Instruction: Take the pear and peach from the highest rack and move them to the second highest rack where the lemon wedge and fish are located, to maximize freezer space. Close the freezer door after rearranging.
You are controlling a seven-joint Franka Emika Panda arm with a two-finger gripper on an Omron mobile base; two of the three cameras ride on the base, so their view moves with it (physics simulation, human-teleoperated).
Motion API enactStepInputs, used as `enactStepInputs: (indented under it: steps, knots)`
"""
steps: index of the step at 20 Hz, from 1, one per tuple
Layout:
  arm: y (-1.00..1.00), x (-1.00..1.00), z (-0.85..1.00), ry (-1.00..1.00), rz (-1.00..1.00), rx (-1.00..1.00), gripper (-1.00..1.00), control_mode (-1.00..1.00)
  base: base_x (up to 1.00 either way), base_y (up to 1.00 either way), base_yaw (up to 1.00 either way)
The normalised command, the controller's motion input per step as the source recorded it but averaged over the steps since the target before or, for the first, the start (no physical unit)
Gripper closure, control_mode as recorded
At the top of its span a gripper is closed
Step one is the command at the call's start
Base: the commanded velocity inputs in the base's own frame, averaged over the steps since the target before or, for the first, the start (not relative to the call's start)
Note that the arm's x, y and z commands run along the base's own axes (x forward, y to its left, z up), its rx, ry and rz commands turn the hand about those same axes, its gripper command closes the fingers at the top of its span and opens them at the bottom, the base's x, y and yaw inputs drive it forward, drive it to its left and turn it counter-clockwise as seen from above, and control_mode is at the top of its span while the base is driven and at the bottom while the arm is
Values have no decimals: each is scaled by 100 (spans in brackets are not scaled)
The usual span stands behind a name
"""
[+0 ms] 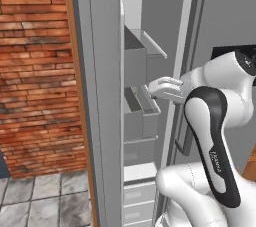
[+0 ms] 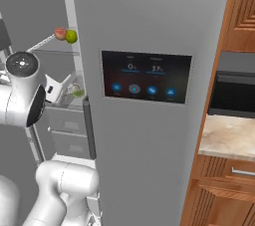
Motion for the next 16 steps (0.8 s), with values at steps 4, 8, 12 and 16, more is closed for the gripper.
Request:
enactStepInputs:
  steps: [4, 8, 12, 16]
  knots:
    - [18, 28, -10, 13, 9, 10, -100, -100, 0, 0, 0]
    - [45, 13, -29, 15, 10, 5, -100, -100, 0, 0, 0]
    - [63, 7, -26, 12, 8, 1, -100, -100, 0, 0, 0]
    - [53, 25, -22, 10, 5, 0, -100, -100, 0, 0, 0]
